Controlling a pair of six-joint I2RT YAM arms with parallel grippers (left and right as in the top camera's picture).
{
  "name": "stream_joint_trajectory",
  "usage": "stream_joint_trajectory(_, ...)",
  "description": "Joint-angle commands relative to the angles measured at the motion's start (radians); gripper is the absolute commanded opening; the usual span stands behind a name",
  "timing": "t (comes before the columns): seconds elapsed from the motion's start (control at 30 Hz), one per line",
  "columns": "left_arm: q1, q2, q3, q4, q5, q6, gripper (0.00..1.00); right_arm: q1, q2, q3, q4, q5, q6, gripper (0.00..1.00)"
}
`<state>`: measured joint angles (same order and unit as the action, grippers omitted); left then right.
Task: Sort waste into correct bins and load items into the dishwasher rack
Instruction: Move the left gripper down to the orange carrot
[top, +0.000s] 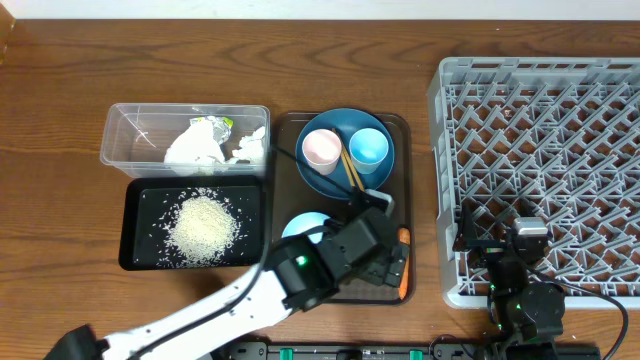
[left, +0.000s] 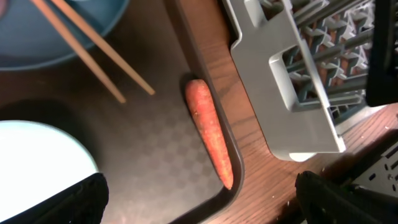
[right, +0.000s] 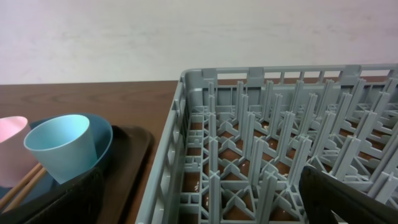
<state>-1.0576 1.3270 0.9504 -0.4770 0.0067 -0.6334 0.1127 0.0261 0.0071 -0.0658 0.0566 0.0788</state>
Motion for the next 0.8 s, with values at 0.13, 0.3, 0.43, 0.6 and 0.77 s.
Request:
stream_joint_trajectory(0.13,-0.075,0.058,0.021,0.047,-0.019,-0.027,0.98,0.008,0.000,-0.002,-0.003,0.006,-0.006,0.99)
stream_joint_trajectory(0.3,-0.104,0.100,0.021,0.060,-0.018,-0.027,0.98,0.008,0.000,-0.002,-0.003,0.006,-0.006,0.99)
stream_joint_trajectory(0.43,-0.118,0.132,0.021,0.074,-0.018,-0.042,0.98,0.008,0.000,-0.002,-0.003,0.006,-0.006,0.99)
stream_joint_trajectory(0.6,-0.119,0.183,0.021,0.121,-0.018,-0.062,0.99,0.008,0.000,-0.002,-0.003,0.006,-0.005,0.99)
stream_joint_trajectory(0.77,-0.119,0.224,0.021,0.161,-0.019,-0.083,0.84,0.008,0.000,-0.002,-0.003,0.006,-0.006,0.99)
